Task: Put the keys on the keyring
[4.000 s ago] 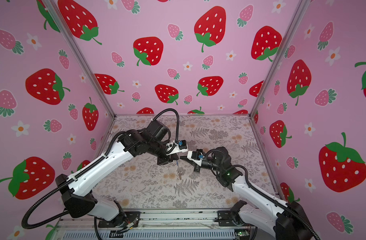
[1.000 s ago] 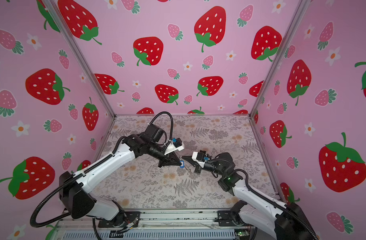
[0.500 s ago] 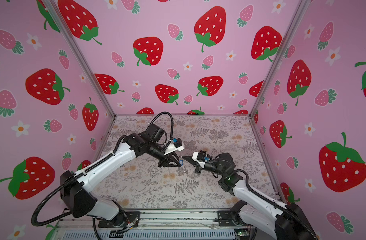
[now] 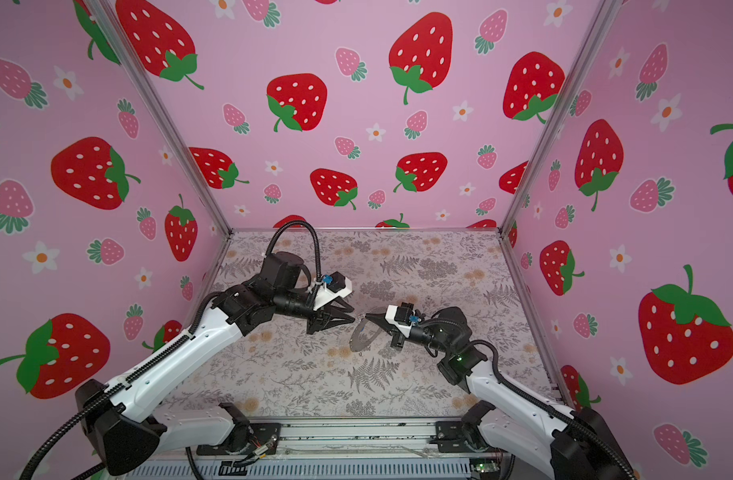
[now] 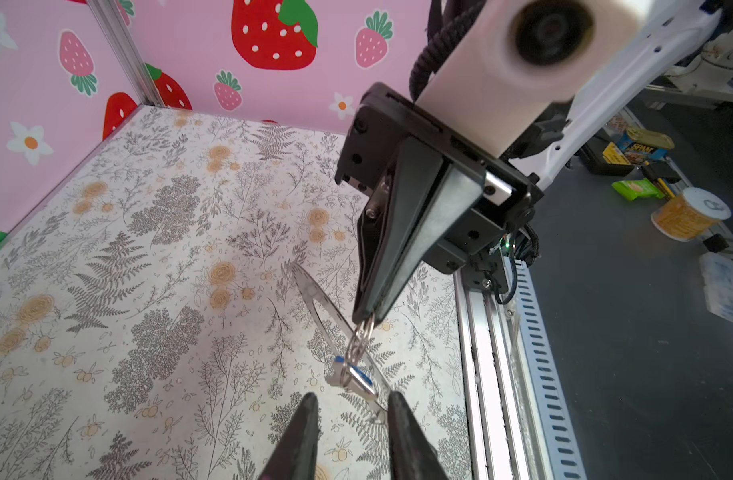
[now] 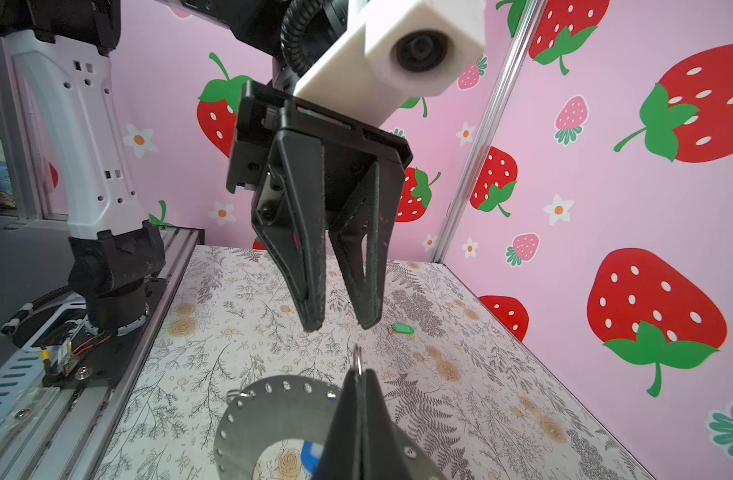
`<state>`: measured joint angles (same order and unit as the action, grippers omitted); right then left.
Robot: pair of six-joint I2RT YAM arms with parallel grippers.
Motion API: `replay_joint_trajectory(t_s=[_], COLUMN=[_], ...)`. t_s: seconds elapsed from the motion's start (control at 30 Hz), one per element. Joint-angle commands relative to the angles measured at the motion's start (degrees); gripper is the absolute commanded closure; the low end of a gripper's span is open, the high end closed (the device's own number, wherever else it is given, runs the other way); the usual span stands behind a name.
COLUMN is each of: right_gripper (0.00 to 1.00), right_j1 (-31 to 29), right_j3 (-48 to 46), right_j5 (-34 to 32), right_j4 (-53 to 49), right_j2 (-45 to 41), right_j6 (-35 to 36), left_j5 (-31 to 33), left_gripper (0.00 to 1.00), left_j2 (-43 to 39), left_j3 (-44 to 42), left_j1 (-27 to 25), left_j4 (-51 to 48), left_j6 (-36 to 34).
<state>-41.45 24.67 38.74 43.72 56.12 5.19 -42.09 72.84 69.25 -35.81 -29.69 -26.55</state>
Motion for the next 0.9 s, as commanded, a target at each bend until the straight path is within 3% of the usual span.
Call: replay_joint_trajectory(t_s=[0.0, 0.43, 0.87], right_gripper=[1.00, 1.00, 1.00], right_j1=[0.3, 0.3, 0.3], right_j3=[1.1, 2.1, 2.3], right_j5=[2.5, 2.7, 3.1], right_j4=[3.0, 3.4, 4.0], right_j2=[0.0, 0.2, 0.3], right_j6=[0.2, -0.1, -0.7], left_j5=[-2.6, -6.7, -6.5], left_gripper=[0.69, 0.71, 0.75], left_j2=[0.5, 1.0, 1.9], left_j3=[-0.4, -1.2, -1.2], left_j1=[0.2, 0.1, -0.4], left_j4=[4.0, 3.6, 3.1], left_j6=[0.4, -1.1, -2.4])
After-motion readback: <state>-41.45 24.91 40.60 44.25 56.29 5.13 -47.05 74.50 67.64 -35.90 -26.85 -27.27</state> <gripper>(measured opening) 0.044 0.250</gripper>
